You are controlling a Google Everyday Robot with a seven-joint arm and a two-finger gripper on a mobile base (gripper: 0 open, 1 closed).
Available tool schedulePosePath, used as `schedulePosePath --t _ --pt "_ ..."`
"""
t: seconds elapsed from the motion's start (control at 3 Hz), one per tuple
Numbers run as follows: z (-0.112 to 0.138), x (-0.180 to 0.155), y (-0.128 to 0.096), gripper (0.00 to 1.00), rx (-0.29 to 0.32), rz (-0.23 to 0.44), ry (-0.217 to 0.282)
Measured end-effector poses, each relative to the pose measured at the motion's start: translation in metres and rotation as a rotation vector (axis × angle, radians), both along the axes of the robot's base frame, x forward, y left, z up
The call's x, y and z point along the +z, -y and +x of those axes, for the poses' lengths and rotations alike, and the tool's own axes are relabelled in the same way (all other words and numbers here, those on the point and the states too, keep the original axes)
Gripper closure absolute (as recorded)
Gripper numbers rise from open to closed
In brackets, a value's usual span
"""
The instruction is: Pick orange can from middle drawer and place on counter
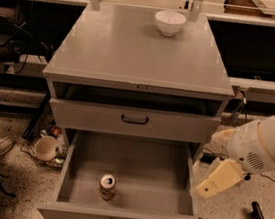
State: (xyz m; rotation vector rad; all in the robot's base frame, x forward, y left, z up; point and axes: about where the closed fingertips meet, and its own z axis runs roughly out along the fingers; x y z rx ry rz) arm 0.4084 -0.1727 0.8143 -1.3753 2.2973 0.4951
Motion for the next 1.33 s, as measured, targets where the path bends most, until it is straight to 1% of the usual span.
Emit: schedulePosePath --t 0.33,0.67,1.0,1.33 --pt "-0.003 -0.068 -0.067 0.0 0.049 0.113 -0.021" --pt "-0.003 -0.068 -0.067 0.0 0.05 0.112 -0.021" --pt "-0.002 -0.086 -0.068 0.0 0.001 0.129 -0.018" --pt "0.0 -0.144 -0.078 0.0 -0.079 0.209 -0.021"
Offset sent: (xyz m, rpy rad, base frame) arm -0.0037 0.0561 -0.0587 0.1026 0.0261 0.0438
